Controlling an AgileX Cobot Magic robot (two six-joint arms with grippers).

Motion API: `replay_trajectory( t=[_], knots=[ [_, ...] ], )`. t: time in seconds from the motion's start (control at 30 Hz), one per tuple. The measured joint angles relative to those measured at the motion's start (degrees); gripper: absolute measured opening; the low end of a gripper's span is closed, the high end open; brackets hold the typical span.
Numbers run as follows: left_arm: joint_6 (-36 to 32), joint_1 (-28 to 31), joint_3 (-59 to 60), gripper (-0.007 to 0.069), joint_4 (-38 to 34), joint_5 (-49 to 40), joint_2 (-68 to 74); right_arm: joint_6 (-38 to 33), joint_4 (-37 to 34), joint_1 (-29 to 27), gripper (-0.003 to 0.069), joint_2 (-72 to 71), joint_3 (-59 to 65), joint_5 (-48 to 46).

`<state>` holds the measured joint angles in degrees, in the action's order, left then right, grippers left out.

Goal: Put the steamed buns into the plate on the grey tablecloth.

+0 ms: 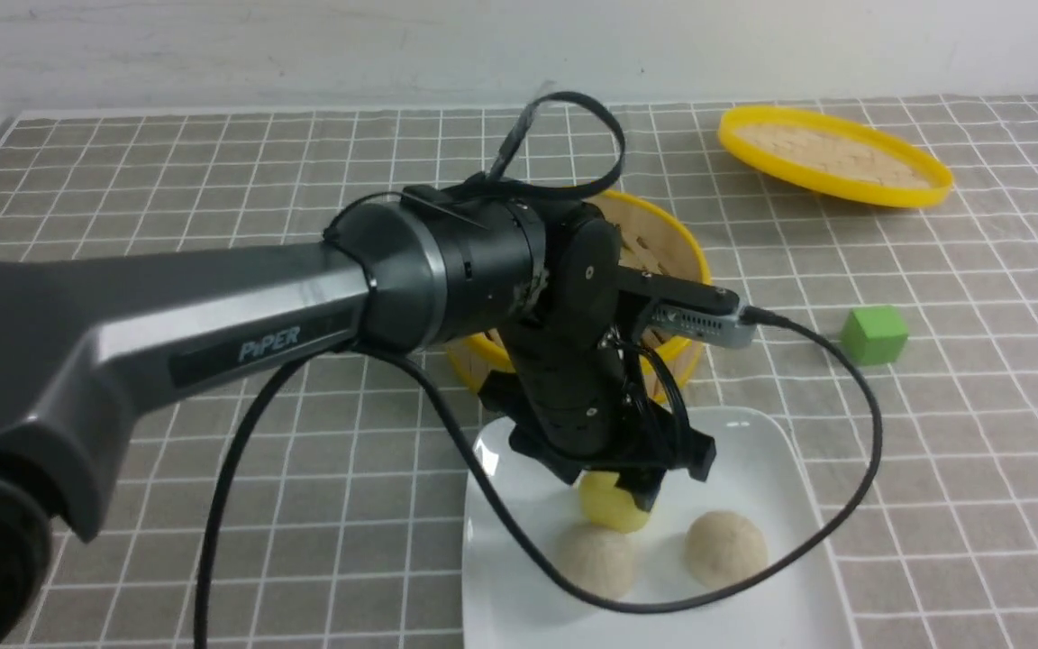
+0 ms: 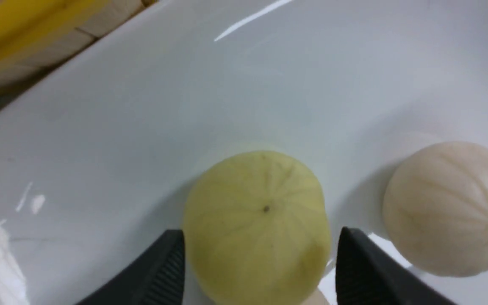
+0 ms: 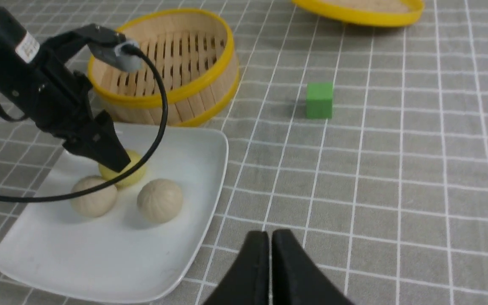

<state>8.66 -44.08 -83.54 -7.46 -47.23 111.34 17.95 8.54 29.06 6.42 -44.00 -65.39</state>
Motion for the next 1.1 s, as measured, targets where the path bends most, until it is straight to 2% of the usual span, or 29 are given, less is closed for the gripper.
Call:
replay_trajectory(
  t=[0.1, 0.23, 0.27, 0.33, 0.57, 0.7, 0.77, 0.97, 1.0, 1.03, 1.1],
  knots=[
    [0.0, 0.0, 0.0, 0.0503, 0.1, -0.1, -2.0, -0.2, 2.1, 0.0, 0.0030, -0.7, -2.3, 0.9],
    [0.0, 0.0, 0.0, 0.0503, 1.3, -0.6, -6.6, -1.1, 4.7, 0.0, 0.0030, -2.4, -0.8, 8.7],
    [0.0, 0.0, 0.0, 0.0503, 2.2, -1.3, -9.0, -1.2, 4.6, 0.0, 0.0030, -2.5, 1.1, 14.0],
    [0.0, 0.0, 0.0, 0.0503, 2.7, -1.8, -10.3, -1.2, 4.1, 0.0, 0.0030, -2.5, 3.3, 17.2],
    [0.0, 0.0, 0.0, 0.0486, 3.7, -4.4, -15.2, -1.3, 1.4, 0.0, 0.0034, -2.5, 21.3, 41.2],
    [0.0, 0.0, 0.0, 0.0465, 3.6, -4.9, -15.2, -1.3, 1.4, 0.0, 0.0038, -2.5, 27.1, 50.8],
    [0.0, 0.0, 0.0, 0.0451, 3.6, -5.1, -15.2, -1.3, 1.4, 0.0, 0.0040, -2.5, 28.2, 52.7],
    [0.1, 0.0, 0.0, 0.0332, 4.3, -5.8, -15.2, -1.3, 1.4, 0.0, 0.0046, -2.5, 28.8, 55.1],
    [0.7, 0.0, 0.0, 0.0276, 5.4, -5.9, -15.2, -1.3, 1.4, 0.0, 0.0047, -2.5, 28.8, 55.2],
    [0.8, 0.0, 0.0, 0.0269, 5.6, -5.9, -15.2, -1.3, 1.4, 0.0, 0.0047, -2.5, 28.8, 55.2],
    [2.0, 0.0, 0.0, 0.0186, 7.5, -5.9, -15.2, -1.3, 1.4, 0.0, 0.0047, -2.5, 28.8, 55.3]
  ],
)
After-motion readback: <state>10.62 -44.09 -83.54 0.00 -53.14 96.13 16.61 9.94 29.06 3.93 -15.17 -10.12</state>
